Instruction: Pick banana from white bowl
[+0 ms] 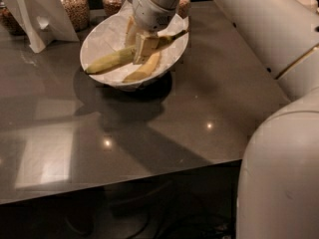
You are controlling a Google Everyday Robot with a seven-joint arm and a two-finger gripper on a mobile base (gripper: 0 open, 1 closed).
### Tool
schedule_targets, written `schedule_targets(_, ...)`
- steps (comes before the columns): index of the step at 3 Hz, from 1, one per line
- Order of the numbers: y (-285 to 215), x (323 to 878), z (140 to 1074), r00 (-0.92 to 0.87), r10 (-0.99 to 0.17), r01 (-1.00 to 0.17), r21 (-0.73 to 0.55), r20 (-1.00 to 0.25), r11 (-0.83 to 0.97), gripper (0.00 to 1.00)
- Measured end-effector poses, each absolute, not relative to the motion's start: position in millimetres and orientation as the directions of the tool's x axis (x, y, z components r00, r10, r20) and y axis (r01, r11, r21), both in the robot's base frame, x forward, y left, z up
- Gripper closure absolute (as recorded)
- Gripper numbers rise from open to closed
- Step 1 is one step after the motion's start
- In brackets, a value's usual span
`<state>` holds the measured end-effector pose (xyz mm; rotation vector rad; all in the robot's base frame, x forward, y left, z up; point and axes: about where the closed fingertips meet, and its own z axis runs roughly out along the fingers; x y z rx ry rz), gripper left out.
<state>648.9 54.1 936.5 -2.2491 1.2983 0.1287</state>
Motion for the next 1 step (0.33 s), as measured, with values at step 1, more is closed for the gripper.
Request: schedule_targets(1, 52.0, 626.6, 965.7, 0.54, -0.764, -0.829, -0.38, -0.353, -0.41, 1.0)
